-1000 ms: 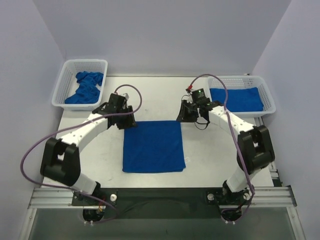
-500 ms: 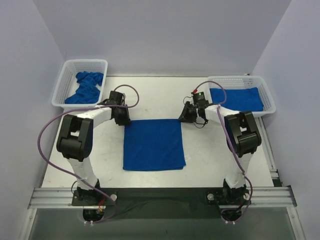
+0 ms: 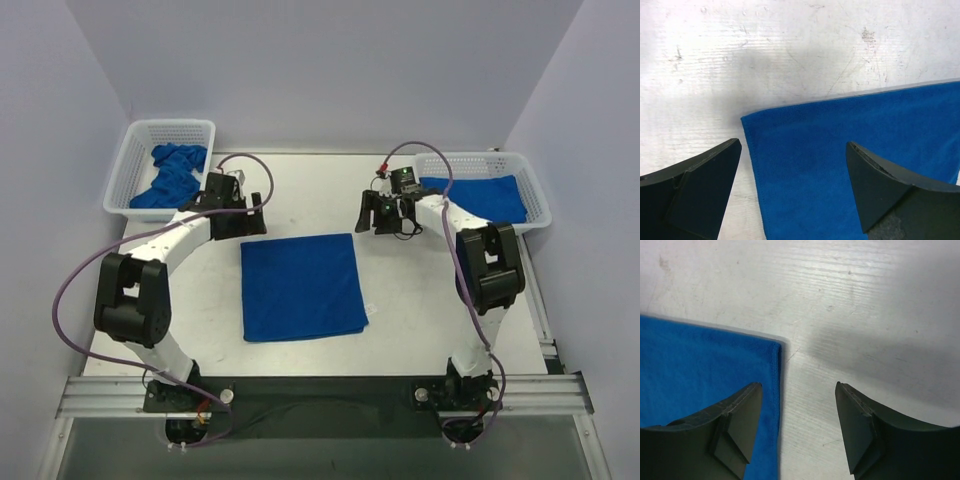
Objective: Fold and stack the towels
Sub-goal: Fold the towel
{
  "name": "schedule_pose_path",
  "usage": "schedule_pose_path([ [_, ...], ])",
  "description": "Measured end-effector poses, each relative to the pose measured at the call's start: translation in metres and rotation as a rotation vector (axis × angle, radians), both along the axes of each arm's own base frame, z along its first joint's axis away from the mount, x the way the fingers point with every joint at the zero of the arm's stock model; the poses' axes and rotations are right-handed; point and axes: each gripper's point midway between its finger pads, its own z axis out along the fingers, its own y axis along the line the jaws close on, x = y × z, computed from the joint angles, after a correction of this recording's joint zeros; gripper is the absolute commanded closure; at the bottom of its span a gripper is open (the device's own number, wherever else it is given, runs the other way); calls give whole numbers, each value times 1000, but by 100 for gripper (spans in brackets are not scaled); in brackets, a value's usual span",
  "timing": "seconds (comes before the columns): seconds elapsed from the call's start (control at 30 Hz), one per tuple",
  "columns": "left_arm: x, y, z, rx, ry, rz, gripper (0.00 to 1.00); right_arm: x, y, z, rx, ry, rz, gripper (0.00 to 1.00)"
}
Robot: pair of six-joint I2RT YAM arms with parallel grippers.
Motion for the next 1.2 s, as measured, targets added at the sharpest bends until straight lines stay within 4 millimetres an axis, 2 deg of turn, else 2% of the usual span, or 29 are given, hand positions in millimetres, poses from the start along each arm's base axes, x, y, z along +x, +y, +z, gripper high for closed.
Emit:
schedule_pose_path([
  [0.1, 2, 7, 3, 27, -18, -4, 6, -3, 4, 9, -8, -5, 98, 39],
  [0.23, -7, 22, -18, 64, 11, -6, 12, 8, 14, 18, 5, -32, 203, 41],
  [0.33, -15, 33, -38, 78, 53, -3, 13, 10, 18, 9, 15, -18, 251, 42],
  [0.5, -16, 43, -61, 66, 93, -10, 21, -1, 24, -19, 34, 70, 293, 42],
  [0.6, -8, 42, -61, 46, 72, -23, 30, 0, 29, -20, 54, 77, 306, 43],
  [0.77, 9, 36, -61, 19, 43, -47, 38, 1, 36, -21, 66, 81, 321, 44],
  [0.9, 18, 32, -61, -7, 35, -59, 41, 0, 39, -21, 70, 84, 328, 44],
  [0.97, 19, 31, -61, -17, 36, -64, 49, 0, 41, -21, 70, 86, 332, 44],
  [1.2, 20, 28, -63, -33, 40, -83, 50, 2, 53, -22, 95, 88, 355, 46],
])
